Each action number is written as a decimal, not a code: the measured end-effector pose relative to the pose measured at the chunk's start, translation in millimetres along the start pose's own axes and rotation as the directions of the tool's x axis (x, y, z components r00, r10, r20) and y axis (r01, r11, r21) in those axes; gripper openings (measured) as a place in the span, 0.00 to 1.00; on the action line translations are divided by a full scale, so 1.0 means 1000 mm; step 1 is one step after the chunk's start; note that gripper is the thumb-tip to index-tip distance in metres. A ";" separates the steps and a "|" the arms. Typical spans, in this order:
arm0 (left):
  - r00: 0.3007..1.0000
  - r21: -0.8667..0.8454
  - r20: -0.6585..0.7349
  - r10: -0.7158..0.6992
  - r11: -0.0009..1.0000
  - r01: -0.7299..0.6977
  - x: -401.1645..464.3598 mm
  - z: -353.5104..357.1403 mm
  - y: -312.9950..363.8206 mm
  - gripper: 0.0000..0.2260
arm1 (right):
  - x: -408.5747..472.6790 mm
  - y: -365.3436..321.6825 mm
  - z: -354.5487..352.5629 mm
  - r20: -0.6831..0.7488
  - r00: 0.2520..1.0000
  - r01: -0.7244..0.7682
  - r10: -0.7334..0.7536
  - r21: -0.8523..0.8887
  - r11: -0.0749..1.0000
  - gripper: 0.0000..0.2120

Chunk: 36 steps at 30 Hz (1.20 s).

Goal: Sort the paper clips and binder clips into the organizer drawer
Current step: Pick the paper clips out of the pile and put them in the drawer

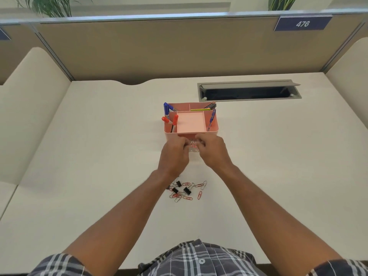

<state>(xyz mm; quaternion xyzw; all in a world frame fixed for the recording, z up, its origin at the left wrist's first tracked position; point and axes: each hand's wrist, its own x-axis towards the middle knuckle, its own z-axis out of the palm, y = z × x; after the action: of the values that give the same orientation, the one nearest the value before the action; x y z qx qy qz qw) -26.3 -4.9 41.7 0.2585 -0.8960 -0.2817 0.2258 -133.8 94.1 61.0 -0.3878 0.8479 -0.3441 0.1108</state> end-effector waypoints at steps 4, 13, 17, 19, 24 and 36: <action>0.962 0.148 0.268 -0.050 0.989 0.010 -0.038 0.009 -0.016 0.06 | -0.034 0.027 0.001 0.193 0.969 -0.133 0.152 -0.108 0.985 0.08; 0.849 0.457 0.514 -0.121 0.876 -0.151 -0.072 0.028 -0.032 0.10 | -0.100 0.055 0.051 0.402 0.887 -0.128 0.227 -0.258 0.958 0.22; 0.853 0.484 0.508 -0.122 0.859 -0.165 -0.072 0.031 -0.031 0.07 | -0.089 0.057 0.063 0.301 0.944 -0.076 0.134 -0.199 0.977 0.07; 0.853 0.493 0.505 -0.129 0.855 -0.162 -0.072 0.030 -0.031 0.07 | -0.082 0.059 0.064 0.299 0.947 -0.056 0.119 -0.211 0.976 0.05; 0.860 0.461 0.495 -0.124 0.876 -0.139 -0.068 0.029 -0.032 0.06 | -0.069 0.060 0.060 0.305 0.945 -0.049 0.120 -0.232 0.971 0.06; 0.962 0.093 0.246 -0.119 0.991 0.098 -0.053 0.020 -0.029 0.04 | -0.055 0.057 0.034 0.185 0.939 -0.309 0.291 0.078 0.948 0.05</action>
<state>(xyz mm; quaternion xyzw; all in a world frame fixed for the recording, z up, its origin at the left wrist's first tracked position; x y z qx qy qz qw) 12.9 13.4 -4.5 0.2783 -0.9123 -0.2883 0.0845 -114.5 143.8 -6.0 -0.2754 0.8650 -0.3332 0.2547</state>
